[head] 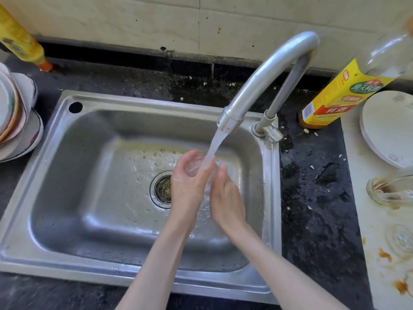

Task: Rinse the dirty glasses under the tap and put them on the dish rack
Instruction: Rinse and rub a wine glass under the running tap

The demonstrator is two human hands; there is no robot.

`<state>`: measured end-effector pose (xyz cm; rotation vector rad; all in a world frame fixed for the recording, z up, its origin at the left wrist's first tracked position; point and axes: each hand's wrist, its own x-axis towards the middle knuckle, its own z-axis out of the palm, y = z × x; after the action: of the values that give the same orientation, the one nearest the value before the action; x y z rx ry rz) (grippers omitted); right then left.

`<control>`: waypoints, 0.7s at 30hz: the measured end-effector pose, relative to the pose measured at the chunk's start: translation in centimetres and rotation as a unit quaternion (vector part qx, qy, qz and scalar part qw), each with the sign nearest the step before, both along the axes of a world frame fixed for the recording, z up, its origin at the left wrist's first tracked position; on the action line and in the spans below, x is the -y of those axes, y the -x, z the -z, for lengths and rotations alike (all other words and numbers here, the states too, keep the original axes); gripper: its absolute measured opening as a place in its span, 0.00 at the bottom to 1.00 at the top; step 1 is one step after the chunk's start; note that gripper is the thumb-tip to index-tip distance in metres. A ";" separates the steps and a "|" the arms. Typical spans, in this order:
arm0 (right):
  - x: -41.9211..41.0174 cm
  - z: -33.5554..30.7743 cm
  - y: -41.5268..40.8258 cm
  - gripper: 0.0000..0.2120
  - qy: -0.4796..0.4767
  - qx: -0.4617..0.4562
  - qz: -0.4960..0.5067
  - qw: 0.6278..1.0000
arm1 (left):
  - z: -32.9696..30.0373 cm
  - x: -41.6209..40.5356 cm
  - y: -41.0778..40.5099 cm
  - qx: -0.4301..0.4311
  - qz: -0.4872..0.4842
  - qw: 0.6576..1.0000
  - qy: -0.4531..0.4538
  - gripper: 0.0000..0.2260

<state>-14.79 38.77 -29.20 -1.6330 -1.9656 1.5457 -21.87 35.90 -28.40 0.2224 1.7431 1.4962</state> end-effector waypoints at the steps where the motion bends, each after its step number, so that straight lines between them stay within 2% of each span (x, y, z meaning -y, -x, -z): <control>1: -0.7 0.1 0.2 0.38 0.090 -0.047 0.023 0.995 | 0.0 0.2 0.1 -0.007 0.021 1.000 -0.001 0.19; 3: -1.9 0.2 0.2 0.41 0.290 -0.098 0.022 0.952 | 0.1 0.6 0.7 -0.018 0.053 0.998 -0.003 0.21; 4: -2.2 0.1 -0.1 0.39 0.348 -0.102 0.004 0.932 | 0.4 0.7 1.0 -0.017 0.071 0.997 -0.002 0.24; 5: -2.5 0.1 -0.3 0.37 0.364 -0.102 -0.012 0.926 | 0.3 0.8 1.1 -0.014 0.086 0.996 -0.004 0.27; 6: -2.5 0.1 -0.5 0.37 0.349 -0.099 -0.024 0.932 | 0.4 0.9 1.1 -0.019 0.096 0.995 -0.007 0.28; 8: -2.1 0.9 -0.6 0.39 0.243 -0.095 -0.031 0.965 | 0.4 1.2 0.9 -0.039 0.095 0.995 -0.012 0.25; 10: -1.6 1.5 -0.4 0.35 0.130 -0.121 -0.021 0.984 | 0.2 1.4 0.7 -0.055 0.091 0.994 -0.028 0.25; 11: -1.4 1.7 -0.3 0.32 0.105 -0.144 -0.015 0.984 | 0.0 1.5 0.6 -0.056 0.094 0.993 -0.040 0.26; 13: -1.5 1.6 -0.5 0.29 0.082 -0.172 -0.018 0.981 | -0.1 1.8 0.7 -0.075 0.114 0.989 -0.052 0.29; 16: -1.7 1.6 -0.7 0.29 0.084 -0.183 -0.018 0.979 | -0.2 2.4 1.1 -0.101 0.137 0.983 -0.066 0.30; 19: -1.9 1.7 -0.7 0.36 0.057 -0.137 -0.040 0.988 | 0.2 3.2 1.8 -0.141 0.153 0.976 -0.064 0.29; 21: -2.5 1.6 -1.0 0.33 0.016 -0.088 -0.046 0.995 | 0.5 3.8 2.2 -0.184 0.148 0.970 -0.050 0.26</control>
<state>-13.75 41.24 -30.84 -1.3815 -1.9582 1.6974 -24.07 32.14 -28.87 0.8210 1.8182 1.3828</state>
